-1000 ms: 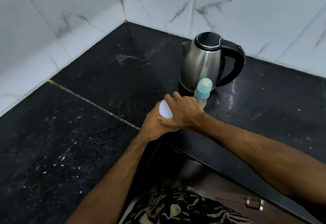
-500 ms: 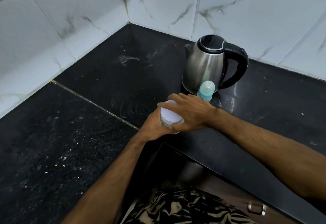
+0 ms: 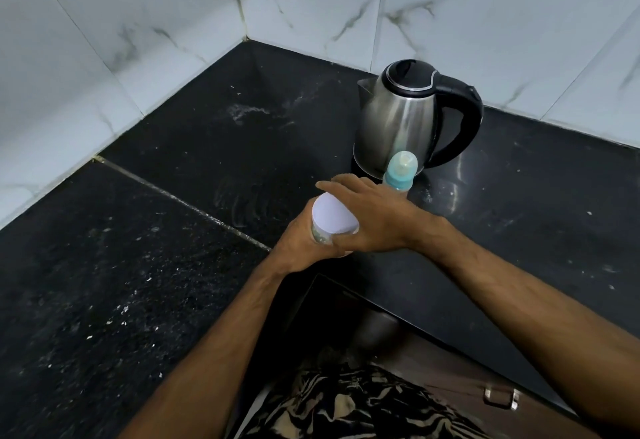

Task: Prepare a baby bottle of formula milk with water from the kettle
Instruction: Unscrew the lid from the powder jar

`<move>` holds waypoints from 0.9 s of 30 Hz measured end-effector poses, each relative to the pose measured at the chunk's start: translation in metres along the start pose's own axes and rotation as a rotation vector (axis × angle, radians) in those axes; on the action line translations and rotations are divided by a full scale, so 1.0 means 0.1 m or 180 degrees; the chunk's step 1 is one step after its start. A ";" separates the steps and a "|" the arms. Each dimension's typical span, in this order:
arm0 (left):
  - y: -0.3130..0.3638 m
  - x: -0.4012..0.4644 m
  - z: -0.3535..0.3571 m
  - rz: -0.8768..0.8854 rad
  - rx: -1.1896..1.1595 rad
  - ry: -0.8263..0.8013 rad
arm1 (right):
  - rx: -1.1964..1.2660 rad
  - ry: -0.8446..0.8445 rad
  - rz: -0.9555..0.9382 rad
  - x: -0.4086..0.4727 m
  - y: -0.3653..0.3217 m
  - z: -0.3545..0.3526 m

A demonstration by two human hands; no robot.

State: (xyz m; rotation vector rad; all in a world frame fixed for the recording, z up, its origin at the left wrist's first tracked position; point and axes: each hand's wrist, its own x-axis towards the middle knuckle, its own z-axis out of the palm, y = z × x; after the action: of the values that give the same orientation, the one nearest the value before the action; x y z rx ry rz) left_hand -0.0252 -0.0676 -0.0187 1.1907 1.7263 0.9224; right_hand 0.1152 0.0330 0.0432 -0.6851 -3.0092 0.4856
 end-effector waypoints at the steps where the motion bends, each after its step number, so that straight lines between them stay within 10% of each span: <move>1: -0.03 -0.01 0.00 0.0023 -0.0013 0.0047 | -0.0051 0.0085 0.0089 0.01 -0.01 0.02; 27: -0.09 0.00 0.00 -0.0027 -0.0049 0.0060 | -0.0048 0.0506 0.0491 0.06 -0.07 0.18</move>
State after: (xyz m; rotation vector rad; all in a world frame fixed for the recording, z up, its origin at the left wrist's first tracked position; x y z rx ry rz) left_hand -0.0285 -0.0702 -0.0268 1.1671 1.7349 0.9431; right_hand 0.1051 0.0247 0.0275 -0.9155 -2.8284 0.3924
